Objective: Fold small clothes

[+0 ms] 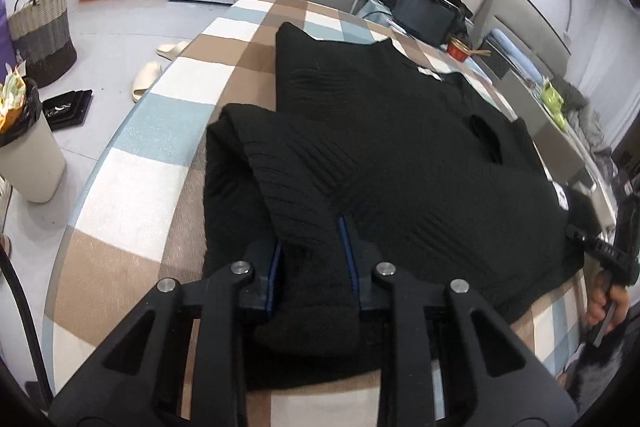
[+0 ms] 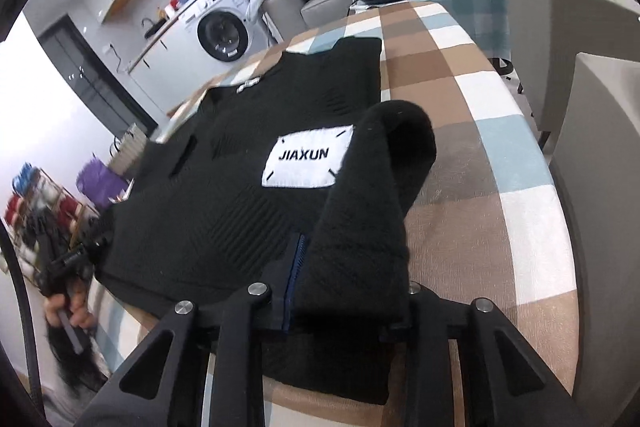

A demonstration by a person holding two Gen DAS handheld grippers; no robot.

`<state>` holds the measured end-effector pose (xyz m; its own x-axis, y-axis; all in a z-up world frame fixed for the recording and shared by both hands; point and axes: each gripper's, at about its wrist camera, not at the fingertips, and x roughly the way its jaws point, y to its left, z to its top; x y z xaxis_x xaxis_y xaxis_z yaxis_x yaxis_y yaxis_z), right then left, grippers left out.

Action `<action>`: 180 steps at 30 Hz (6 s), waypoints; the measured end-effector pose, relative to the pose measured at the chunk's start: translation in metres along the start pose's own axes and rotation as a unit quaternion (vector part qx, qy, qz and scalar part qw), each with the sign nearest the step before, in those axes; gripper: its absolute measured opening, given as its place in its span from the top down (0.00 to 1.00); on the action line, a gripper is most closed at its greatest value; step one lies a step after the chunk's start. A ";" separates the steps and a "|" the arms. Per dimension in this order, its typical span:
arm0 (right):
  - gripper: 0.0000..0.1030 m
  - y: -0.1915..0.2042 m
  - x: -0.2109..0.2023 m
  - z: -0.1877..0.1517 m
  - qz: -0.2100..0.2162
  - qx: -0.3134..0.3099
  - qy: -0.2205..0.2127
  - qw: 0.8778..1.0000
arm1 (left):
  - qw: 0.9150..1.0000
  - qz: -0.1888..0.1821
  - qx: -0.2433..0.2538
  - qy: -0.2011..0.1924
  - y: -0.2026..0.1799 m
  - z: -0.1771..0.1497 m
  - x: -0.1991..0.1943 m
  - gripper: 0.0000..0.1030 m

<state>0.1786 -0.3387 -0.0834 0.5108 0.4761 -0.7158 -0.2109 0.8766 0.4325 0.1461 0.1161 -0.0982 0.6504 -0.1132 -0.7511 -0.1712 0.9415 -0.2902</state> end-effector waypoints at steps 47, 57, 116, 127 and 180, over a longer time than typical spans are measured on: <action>0.77 -0.059 0.018 0.156 -0.024 0.247 -0.133 0.960 | 0.993 -0.036 -0.109 -0.001 0.024 0.194 0.057 0.54; 0.58 -0.047 0.021 0.110 -0.049 0.160 -0.032 0.985 | 0.996 -0.004 -0.091 0.020 0.046 0.147 0.055 0.44; 0.71 -0.009 -0.015 -0.006 -0.036 0.028 -0.021 0.999 | 0.999 -0.031 -0.039 0.013 0.027 -0.013 -0.033 0.73; 0.84 -0.001 -0.026 -0.036 -0.047 -0.009 0.011 0.999 | 0.999 0.011 0.024 0.028 0.016 -0.045 -0.051 0.89; 0.95 -0.011 0.025 0.150 -0.073 0.001 -0.152 0.986 | 0.999 0.003 0.007 -0.041 0.019 0.140 0.031 0.95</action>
<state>0.3186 -0.3472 -0.0237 0.7620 0.3016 -0.5731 -0.1152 0.9339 0.3384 0.2663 0.1749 -0.0437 0.7086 -0.0823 -0.7008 -0.1652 0.9462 -0.2782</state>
